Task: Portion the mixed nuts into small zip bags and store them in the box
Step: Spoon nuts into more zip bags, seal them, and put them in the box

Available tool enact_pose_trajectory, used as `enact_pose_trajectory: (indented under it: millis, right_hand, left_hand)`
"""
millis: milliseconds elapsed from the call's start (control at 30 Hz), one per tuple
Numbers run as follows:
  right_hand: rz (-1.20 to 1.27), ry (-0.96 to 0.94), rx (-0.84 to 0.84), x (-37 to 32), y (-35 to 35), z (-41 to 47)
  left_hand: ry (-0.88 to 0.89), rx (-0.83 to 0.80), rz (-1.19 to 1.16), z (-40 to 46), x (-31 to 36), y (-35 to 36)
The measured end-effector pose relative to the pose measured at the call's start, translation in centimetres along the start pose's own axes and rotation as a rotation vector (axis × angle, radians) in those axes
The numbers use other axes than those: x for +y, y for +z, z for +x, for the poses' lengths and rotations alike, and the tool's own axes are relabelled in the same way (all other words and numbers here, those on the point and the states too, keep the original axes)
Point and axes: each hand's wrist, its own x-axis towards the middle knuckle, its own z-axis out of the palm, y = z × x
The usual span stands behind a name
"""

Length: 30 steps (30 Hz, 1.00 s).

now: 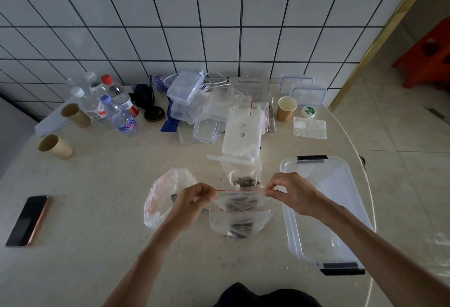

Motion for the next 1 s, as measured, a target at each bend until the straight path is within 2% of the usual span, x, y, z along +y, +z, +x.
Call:
enact_pose_trajectory:
  millis: [167,300,467,633,700,867,1000]
  right_hand:
    - [-0.013,0.058,-0.140,0.1,-0.3,-0.1]
    - [0.105,0.111,-0.092,-0.4,-0.8,2.0]
    - [0.183,0.250,0.074,-0.2,-0.7,7.0]
    - [0.332,0.453,0.122,0.8,0.1,12.0]
    - [0.371,0.525,0.115,1.2,0.6,13.2]
    - [0.485,0.736,0.116,2.2,2.5,14.1]
    - [0.655,0.792,0.201,1.9,3.1,13.9]
  left_hand:
    - [-0.011,-0.108,0.018,0.1,-0.1,-0.5]
    - [-0.010,-0.069,-0.102,1.6,0.7,-0.4]
    - [-0.239,-0.018,-0.271,6.0,1.5,-0.6]
    - [-0.526,-0.078,-0.455,10.9,1.5,0.6]
    - [-0.577,-0.092,-0.517,11.9,1.3,1.6]
    - [-0.557,-0.139,-0.591,12.3,1.2,3.2]
    - [-0.478,-0.133,-0.566,12.2,1.7,3.4]
